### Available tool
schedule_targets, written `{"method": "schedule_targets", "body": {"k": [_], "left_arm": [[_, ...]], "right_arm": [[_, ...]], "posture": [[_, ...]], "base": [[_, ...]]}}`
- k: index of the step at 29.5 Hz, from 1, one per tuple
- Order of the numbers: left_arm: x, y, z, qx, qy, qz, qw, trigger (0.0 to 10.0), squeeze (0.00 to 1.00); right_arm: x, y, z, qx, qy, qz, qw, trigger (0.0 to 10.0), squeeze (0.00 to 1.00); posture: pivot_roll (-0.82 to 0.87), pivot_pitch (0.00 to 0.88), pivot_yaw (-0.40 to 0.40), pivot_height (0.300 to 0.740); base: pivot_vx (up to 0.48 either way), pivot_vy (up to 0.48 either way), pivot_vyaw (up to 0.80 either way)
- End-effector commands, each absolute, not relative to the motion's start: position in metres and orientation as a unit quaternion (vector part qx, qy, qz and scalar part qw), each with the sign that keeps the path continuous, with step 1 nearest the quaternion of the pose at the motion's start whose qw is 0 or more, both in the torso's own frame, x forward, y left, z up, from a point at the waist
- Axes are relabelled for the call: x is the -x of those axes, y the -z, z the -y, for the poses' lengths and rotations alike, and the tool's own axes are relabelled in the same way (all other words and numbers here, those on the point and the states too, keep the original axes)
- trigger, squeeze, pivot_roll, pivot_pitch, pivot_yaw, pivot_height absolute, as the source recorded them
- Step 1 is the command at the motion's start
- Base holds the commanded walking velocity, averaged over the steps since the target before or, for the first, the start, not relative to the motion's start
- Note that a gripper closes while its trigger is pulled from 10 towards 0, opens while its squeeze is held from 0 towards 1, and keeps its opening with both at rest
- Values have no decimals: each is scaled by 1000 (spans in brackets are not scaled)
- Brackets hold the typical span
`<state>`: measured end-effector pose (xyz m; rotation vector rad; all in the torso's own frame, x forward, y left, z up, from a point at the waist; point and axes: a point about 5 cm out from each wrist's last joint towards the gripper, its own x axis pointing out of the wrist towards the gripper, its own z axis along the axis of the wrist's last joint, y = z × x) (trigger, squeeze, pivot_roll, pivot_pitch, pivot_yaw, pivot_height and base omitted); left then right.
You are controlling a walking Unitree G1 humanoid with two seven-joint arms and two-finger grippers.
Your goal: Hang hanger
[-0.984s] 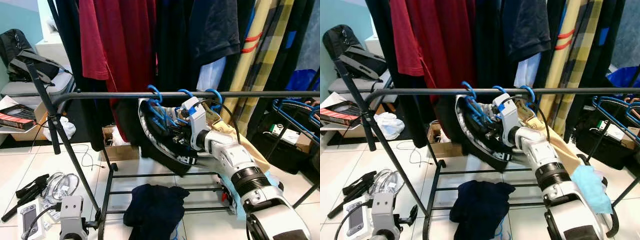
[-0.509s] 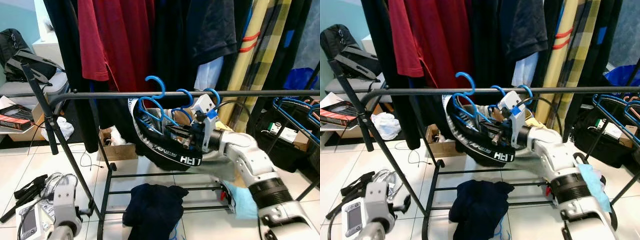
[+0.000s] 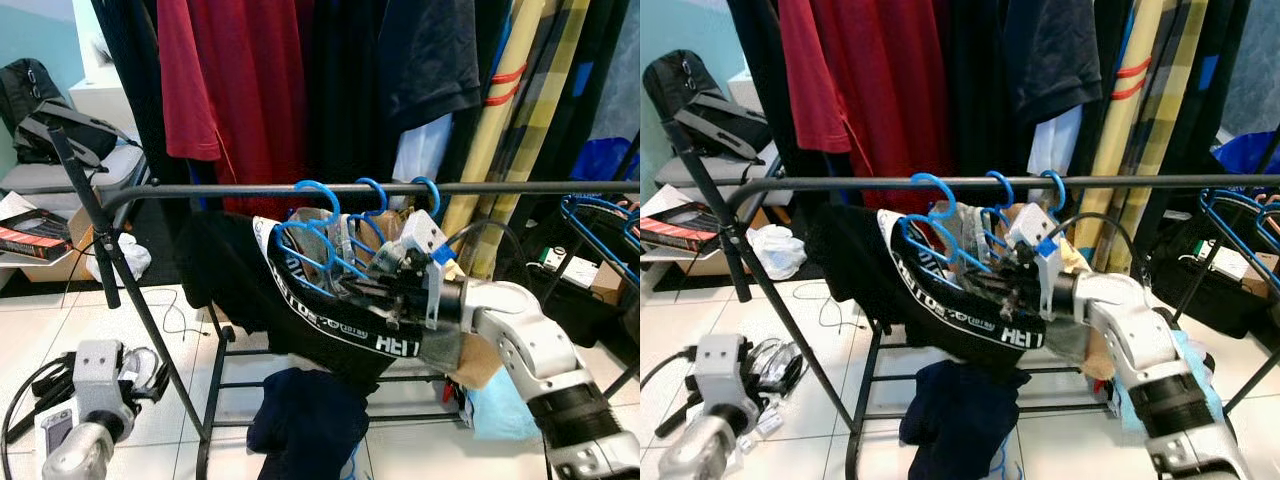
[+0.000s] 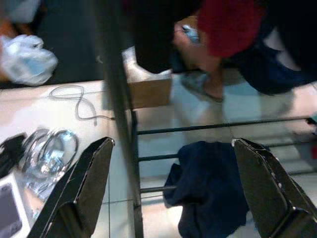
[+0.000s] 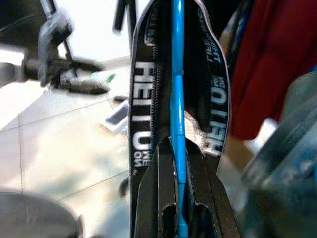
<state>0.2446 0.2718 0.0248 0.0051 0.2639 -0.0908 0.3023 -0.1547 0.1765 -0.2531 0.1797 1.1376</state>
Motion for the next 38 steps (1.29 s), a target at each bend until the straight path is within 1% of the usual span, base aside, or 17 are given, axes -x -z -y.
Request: {"method": "schedule_targets", "body": {"k": [1, 6, 8, 9, 10, 12, 13, 14, 16, 19, 22, 25, 32, 33, 36, 37, 38], "left_arm": [[-246, -35, -274, -26, 90, -128, 987, 10000, 0], [-247, -42, -270, -41, 128, -119, 984, 10000, 0], [-249, -60, -264, -26, 179, -86, 980, 10000, 0], [-249, -92, -254, -18, 255, -35, 966, 10000, 0], [-245, -122, -243, -2, 329, 7, 944, 10000, 137], [-245, -122, -243, -2, 329, 7, 944, 10000, 137], [-242, -151, -233, 17, 389, 42, 920, 10000, 1000], [-242, -151, -233, 17, 389, 42, 920, 10000, 1000], [-240, -193, -221, 25, 461, 102, 881, 10000, 1000], [-239, -220, -215, 23, 495, 150, 856, 10000, 1000], [-239, -220, -215, 23, 495, 150, 856, 10000, 1000], [-236, -233, -211, 12, 522, 172, 835, 10000, 1000], [-237, -234, -210, -3, 524, 173, 834, 10000, 1000], [-239, -232, -209, -14, 519, 171, 837, 10000, 384], [-239, -232, -209, -14, 519, 171, 837, 10000, 384], [-239, -233, -212, -27, 512, 171, 841, 10000, 0], [-239, -233, -212, -27, 512, 171, 841, 10000, 0]], "right_arm": [[-294, -170, 154, 134, -552, -110, 816, 0, 0], [-290, -166, 158, 143, -555, -126, 810, 0, 0], [-286, -167, 162, 147, -556, -132, 808, 0, 0], [-281, -171, 168, 151, -560, -134, 804, 0, 0], [-276, -180, 172, 151, -564, -126, 802, 0, 0], [-276, -180, 172, 151, -564, -126, 802, 0, 0], [-273, -193, 175, 142, -571, -104, 802, 0, 0], [-273, -193, 175, 142, -571, -104, 802, 0, 0], [-266, -229, 177, 82, -592, -21, 802, 0, 0], [-259, -243, 177, 54, -611, 11, 790, 0, 0], [-259, -243, 177, 54, -611, 11, 790, 0, 0], [-254, -236, 178, 69, -616, -14, 784, 0, 0], [-253, -232, 179, 77, -614, -27, 785, 0, 0], [-252, -230, 181, 82, -612, -35, 786, 0, 0], [-252, -230, 181, 82, -612, -35, 786, 0, 0], [-250, -228, 186, 93, -608, -51, 787, 0, 0], [-250, -228, 186, 93, -608, -51, 787, 0, 0]], "posture": [[-16, 0, 21, 740], [-16, 0, 21, 740], [-18, 0, 21, 740], [-23, 0, 23, 740], [-25, 0, 22, 740], [-25, 0, 22, 740], [-26, 0, 25, 740], [-26, 0, 25, 740], [-32, 0, 31, 740], [-40, 0, 32, 740], [-40, 0, 32, 740], [-47, 0, 38, 740], [-49, 0, 41, 740], [-50, 0, 43, 740], [-50, 0, 43, 740], [-54, 0, 41, 740], [-54, 0, 41, 740]], "base": [[0, 0, 0], [0, 0, 0], [0, 0, 0], [0, 0, 0], [0, 0, 0], [0, 0, 0], [0, 0, 0], [0, 0, 0], [0, 0, 0], [0, 0, 0], [0, 0, 0], [0, 0, 0], [0, 0, 0], [0, 0, 0], [0, 0, 0], [0, 0, 0], [0, 0, 0]]}}
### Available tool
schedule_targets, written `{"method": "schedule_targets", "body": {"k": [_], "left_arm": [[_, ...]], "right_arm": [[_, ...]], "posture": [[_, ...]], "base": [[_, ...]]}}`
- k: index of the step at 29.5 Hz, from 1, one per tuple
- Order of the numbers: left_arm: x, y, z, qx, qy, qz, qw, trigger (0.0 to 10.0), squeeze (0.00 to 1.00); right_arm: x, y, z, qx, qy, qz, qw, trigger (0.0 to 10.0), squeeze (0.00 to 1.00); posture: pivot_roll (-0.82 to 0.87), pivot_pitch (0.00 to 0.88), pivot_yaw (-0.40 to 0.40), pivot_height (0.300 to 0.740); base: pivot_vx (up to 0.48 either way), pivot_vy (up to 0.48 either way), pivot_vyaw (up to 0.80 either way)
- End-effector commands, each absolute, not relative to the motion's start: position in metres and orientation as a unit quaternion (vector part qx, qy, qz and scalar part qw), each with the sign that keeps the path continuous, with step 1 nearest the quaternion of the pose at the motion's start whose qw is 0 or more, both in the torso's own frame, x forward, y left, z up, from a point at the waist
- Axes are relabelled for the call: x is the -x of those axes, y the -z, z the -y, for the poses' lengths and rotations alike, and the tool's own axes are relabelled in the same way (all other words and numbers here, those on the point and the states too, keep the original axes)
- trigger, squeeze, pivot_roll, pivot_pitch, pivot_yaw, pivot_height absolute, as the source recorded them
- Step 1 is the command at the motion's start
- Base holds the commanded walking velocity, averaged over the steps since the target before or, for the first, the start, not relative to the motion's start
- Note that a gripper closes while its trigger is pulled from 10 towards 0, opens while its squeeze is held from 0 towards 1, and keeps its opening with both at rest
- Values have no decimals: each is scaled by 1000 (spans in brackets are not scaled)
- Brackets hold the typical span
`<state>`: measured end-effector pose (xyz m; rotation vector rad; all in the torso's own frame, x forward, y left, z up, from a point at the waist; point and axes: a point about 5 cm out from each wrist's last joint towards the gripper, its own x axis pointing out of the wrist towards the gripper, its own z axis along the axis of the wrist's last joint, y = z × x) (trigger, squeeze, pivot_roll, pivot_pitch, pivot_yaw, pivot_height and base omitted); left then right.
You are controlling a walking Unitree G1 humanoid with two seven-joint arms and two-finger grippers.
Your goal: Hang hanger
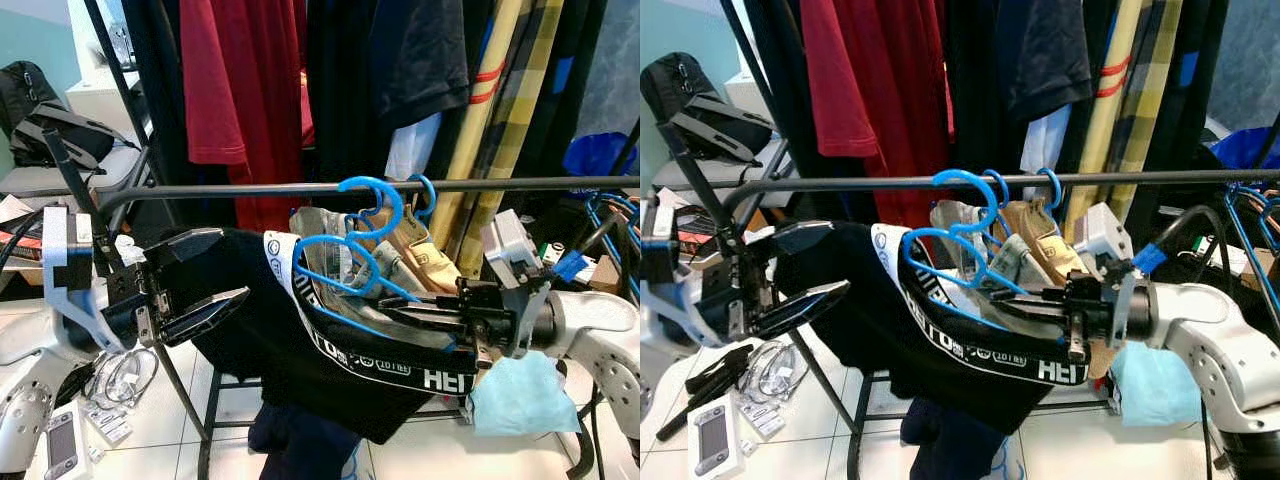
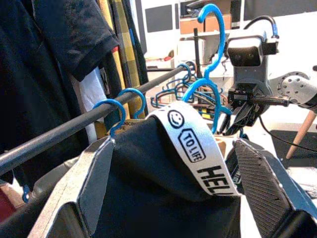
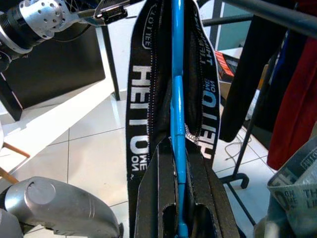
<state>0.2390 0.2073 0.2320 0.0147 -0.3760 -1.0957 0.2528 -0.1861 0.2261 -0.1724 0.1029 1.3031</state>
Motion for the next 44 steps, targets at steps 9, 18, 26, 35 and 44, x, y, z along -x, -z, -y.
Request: {"method": "schedule_targets", "body": {"k": [9, 18, 26, 35, 44], "left_arm": [[-227, -248, -246, -57, 493, 143, 856, 10000, 0], [-229, -239, -263, -39, 470, 124, 873, 10000, 0], [-236, -234, -275, -19, 435, 129, 891, 10000, 0], [-235, -229, -273, -6, 448, 114, 887, 8588, 0], [-235, -225, -277, -7, 444, 99, 890, 0, 0]], "right_arm": [[-240, -245, 208, 105, -604, -58, 788, 0, 0], [-229, -263, 205, 90, -631, -25, 770, 0, 0], [-222, -264, 197, 85, -657, -25, 749, 0, 0], [-220, -271, 195, 69, -661, -2, 747, 0, 0], [-222, -274, 197, 66, -653, 6, 754, 0, 0]], "posture": [[-59, 0, 43, 740], [-64, 0, 48, 740], [-72, 0, 51, 740], [-68, 0, 51, 740], [-68, 0, 54, 740]], "base": [[0, 0, 0], [0, 0, 0], [0, 0, 0], [0, 0, 0], [0, 0, 0]]}}
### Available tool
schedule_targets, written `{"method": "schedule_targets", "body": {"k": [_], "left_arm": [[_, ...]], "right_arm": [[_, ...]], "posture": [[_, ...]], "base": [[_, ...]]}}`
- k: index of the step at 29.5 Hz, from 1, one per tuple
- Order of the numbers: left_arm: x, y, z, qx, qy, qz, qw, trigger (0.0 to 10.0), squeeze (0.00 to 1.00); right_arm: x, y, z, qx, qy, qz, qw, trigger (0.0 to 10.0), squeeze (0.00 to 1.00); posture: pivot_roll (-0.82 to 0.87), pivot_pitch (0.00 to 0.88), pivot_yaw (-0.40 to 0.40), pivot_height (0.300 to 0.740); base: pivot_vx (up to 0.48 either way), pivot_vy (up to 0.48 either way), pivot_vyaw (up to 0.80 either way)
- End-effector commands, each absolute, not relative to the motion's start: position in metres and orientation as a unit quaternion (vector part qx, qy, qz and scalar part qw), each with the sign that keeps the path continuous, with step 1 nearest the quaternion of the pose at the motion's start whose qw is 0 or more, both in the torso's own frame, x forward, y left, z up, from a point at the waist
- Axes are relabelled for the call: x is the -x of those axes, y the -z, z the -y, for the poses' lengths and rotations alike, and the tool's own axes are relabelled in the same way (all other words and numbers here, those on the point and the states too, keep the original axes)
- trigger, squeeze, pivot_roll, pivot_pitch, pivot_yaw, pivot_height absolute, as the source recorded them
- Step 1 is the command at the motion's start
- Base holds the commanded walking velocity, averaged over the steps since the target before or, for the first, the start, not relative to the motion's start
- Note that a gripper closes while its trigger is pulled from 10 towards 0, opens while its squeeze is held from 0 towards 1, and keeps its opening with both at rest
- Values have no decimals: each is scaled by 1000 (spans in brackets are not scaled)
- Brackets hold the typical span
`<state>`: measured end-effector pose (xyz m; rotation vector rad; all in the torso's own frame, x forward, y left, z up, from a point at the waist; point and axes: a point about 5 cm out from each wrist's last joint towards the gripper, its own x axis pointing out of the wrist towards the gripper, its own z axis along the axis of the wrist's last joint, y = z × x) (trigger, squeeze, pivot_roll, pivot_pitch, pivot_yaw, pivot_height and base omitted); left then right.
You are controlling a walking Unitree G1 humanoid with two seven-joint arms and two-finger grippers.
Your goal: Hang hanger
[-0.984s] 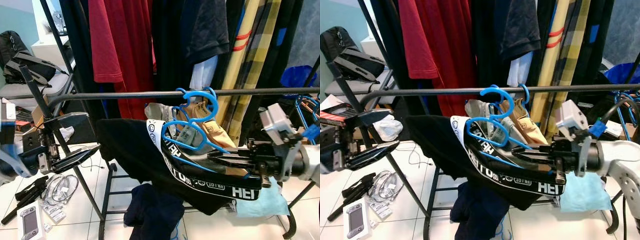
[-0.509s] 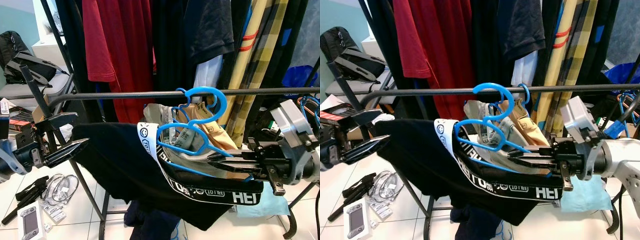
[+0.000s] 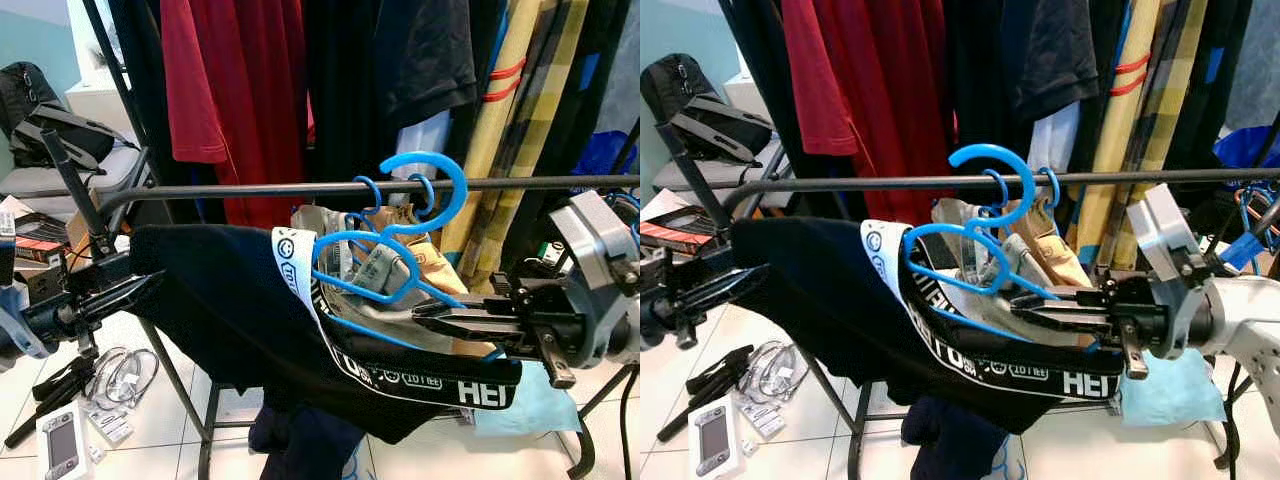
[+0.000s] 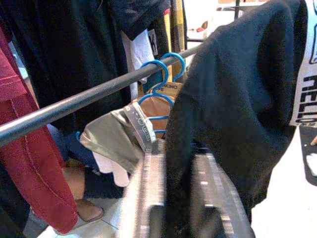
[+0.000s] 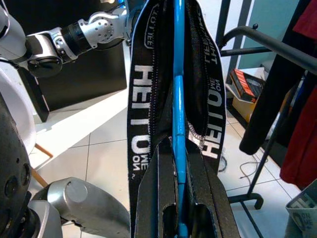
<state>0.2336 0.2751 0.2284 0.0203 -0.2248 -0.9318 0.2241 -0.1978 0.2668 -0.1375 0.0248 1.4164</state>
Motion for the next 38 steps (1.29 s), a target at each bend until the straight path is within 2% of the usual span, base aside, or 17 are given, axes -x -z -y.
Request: {"method": "schedule_targets", "body": {"k": [1, 10, 11, 12, 13, 14, 15, 16, 18, 23, 25, 29, 32, 38], "left_arm": [[-236, -225, -279, -12, 437, 98, 894, 0, 0], [-248, -230, -292, -33, 376, 108, 920, 0, 0], [-255, -236, -300, -37, 334, 126, 933, 0, 0], [-255, -236, -300, -37, 334, 126, 933, 0, 0], [-262, -246, -310, -35, 284, 150, 946, 0, 0], [-262, -246, -310, -35, 284, 150, 946, 0, 0], [-267, -256, -323, -22, 229, 180, 956, 0, 0], [-267, -256, -323, -22, 229, 180, 956, 0, 0], [-272, -273, -345, 5, 141, 222, 965, 0, 0], [-273, -276, -351, 14, 117, 231, 966, 0, 0], [-276, -272, -365, 49, 53, 232, 970, 0, 0], [-284, -253, -366, 73, 12, 201, 977, 0, 0], [-284, -253, -366, 73, 12, 201, 977, 0, 0], [-295, -224, -353, 78, 5, 152, 985, 0, 0]], "right_arm": [[-222, -274, 197, 65, -651, 6, 756, 0, 0], [-223, -270, 202, 65, -638, -5, 767, 0, 0], [-223, -266, 203, 68, -633, -18, 771, 0, 0], [-223, -266, 203, 68, -633, -18, 771, 0, 0], [-223, -258, 205, 74, -624, -42, 777, 0, 0], [-223, -258, 205, 74, -624, -42, 777, 0, 0], [-223, -248, 207, 81, -615, -71, 781, 0, 0], [-223, -248, 207, 81, -615, -71, 781, 0, 0], [-222, -233, 211, 88, -602, -110, 786, 0, 0], [-221, -230, 211, 86, -600, -115, 787, 0, 0], [-220, -231, 210, 78, -600, -107, 789, 0, 0], [-219, -238, 210, 69, -600, -84, 793, 0, 0], [-219, -238, 210, 69, -600, -84, 793, 0, 0], [-220, -245, 209, 63, -601, -60, 794, 0, 0]], "posture": [[-67, 0, 55, 740], [-69, 0, 57, 740], [-70, 0, 58, 740], [-70, 0, 58, 740], [-72, 0, 60, 740], [-72, 0, 60, 740], [-73, 0, 63, 740], [-73, 0, 63, 740], [-73, 0, 66, 740], [-73, 0, 66, 740], [-77, 0, 70, 740], [-79, 0, 68, 740], [-79, 0, 68, 740], [-77, 0, 67, 740]], "base": [[0, 0, 0], [0, 0, 0], [0, 0, 0], [0, 0, 0], [0, 0, 0], [0, 0, 0], [0, 0, 0], [0, 0, 0], [0, 0, 0], [0, 0, 0], [0, 0, 0], [0, 0, 0], [0, 0, 0], [0, 0, 0]]}}
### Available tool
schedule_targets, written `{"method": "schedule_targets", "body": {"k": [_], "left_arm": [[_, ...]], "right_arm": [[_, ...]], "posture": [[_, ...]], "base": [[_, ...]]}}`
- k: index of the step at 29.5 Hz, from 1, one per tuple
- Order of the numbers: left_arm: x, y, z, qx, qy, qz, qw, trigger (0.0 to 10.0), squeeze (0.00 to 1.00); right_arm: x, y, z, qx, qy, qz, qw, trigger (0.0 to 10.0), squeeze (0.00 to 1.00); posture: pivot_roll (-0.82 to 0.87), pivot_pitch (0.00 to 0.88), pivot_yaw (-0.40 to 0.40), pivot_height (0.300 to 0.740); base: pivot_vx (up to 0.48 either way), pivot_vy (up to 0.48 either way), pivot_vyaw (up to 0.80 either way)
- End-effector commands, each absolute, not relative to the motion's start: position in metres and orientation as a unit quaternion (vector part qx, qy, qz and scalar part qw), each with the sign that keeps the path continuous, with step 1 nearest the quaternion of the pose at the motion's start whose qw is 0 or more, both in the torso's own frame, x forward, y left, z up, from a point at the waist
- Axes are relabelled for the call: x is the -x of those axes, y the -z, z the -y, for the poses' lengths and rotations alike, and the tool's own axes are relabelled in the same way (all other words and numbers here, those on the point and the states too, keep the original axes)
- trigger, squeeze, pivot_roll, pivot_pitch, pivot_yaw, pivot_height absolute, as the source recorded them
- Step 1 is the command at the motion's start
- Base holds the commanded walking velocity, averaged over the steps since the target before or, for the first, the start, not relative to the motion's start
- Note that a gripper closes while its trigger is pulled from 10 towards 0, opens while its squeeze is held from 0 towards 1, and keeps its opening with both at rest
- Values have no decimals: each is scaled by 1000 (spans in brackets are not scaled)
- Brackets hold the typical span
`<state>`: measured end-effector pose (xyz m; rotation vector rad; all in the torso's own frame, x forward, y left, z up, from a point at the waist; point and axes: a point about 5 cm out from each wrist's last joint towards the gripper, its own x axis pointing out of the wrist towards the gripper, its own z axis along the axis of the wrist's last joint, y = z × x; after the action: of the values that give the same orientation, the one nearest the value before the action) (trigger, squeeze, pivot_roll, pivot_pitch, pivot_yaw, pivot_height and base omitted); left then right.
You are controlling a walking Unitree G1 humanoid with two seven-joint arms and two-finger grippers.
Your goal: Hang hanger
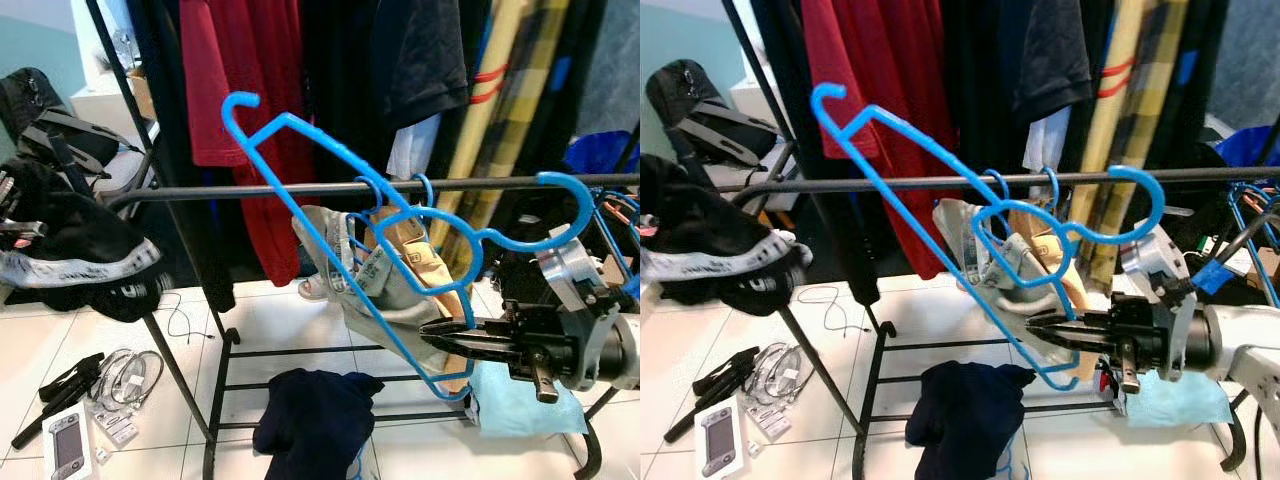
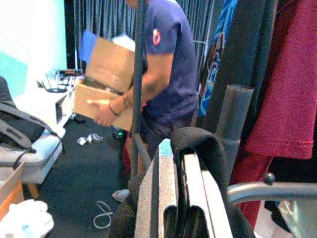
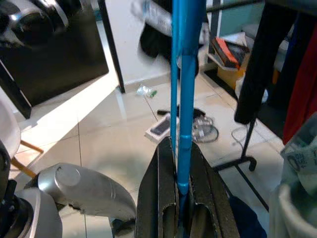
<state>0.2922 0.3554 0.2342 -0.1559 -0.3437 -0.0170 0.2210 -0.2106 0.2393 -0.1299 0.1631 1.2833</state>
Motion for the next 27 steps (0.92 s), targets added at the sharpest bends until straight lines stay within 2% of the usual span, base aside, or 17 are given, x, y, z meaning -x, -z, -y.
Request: {"method": "schedule_targets", "body": {"k": [1, 3, 4, 5, 6, 7, 8, 9, 10, 12, 13, 15, 18, 19, 22, 23, 27], "left_arm": [[-297, -212, -329, 96, 65, 142, 983, 0, 0], [-297, -212, -329, 96, 65, 142, 983, 0, 0], [-295, -206, -301, 105, 146, 139, 974, 0, 0], [-295, -206, -301, 105, 146, 139, 974, 0, 0], [-281, -200, -260, 84, 289, 121, 946, 353, 0], [-281, -200, -260, 84, 289, 121, 946, 353, 0], [-264, -188, -231, 74, 397, 85, 911, 1490, 0], [-264, -188, -231, 74, 397, 85, 911, 1490, 0], [-251, -162, -218, 62, 445, 17, 893, 1804, 0], [-251, -162, -218, 62, 445, 17, 893, 1804, 0], [-240, -135, -214, 49, 463, -48, 884, 3490, 0], [-231, -107, -217, 46, 456, -111, 882, 4235, 0], [-221, -88, -218, 49, 456, -155, 875, 4549, 0], [-213, -74, -219, 53, 456, -185, 869, 7059, 0], [-213, -74, -219, 53, 456, -185, 869, 7059, 0], [-210, -64, -221, 54, 439, -207, 872, 10000, 0], [-218, -47, -222, 53, 387, -226, 892, 10000, 0]], "right_arm": [[-223, -247, 208, 64, -593, -45, 801, 0, 0], [-223, -247, 208, 64, -593, -45, 801, 0, 0], [-228, -249, 206, 64, -583, -28, 810, 0, 0], [-228, -249, 206, 64, -583, -28, 810, 0, 0], [-234, -241, 202, 71, -569, -36, 818, 0, 0], [-234, -241, 202, 71, -569, -36, 818, 0, 0], [-243, -229, 200, 83, -542, -52, 835, 0, 0], [-243, -229, 200, 83, -542, -52, 835, 0, 0], [-255, -207, 204, 102, -493, -90, 860, 0, 0], [-255, -207, 204, 102, -493, -90, 860, 0, 0], [-263, -184, 210, 122, -450, -135, 874, 10000, 0], [-264, -159, 217, 146, -424, -185, 874, 10000, 0], [-263, -141, 224, 167, -405, -223, 871, 10000, 0], [-260, -128, 231, 174, -394, -253, 866, 10000, 0], [-260, -128, 231, 174, -394, -253, 866, 10000, 0], [-258, -116, 236, 185, -383, -277, 862, 10000, 0], [-253, -95, 240, 184, -375, -311, 854, 10000, 0]], "posture": [[-78, 0, 67, 740], [-78, 0, 67, 740], [-77, 0, 66, 740], [-77, 0, 66, 740], [-73, 0, 66, 740], [-73, 0, 66, 740], [-70, 0, 67, 740], [-70, 0, 67, 740], [-60, 0, 64, 740], [-60, 0, 64, 740], [-57, 0, 62, 740], [-55, 0, 60, 740], [-55, 0, 57, 740], [-54, 0, 55, 740], [-54, 0, 55, 740], [-53, 0, 54, 740], [-56, 0, 54, 740]], "base": [[0, 0, 0], [0, 0, 0], [0, 0, 0], [0, 0, 0], [0, 0, 0], [0, 0, 0], [0, 0, 0], [0, 0, 0], [0, 0, 0], [0, 0, 0], [0, 0, 0], [0, 0, 0], [0, 0, 0], [0, 0, 0], [0, 0, 0], [0, 0, 0], [-242, 0, 0]]}}
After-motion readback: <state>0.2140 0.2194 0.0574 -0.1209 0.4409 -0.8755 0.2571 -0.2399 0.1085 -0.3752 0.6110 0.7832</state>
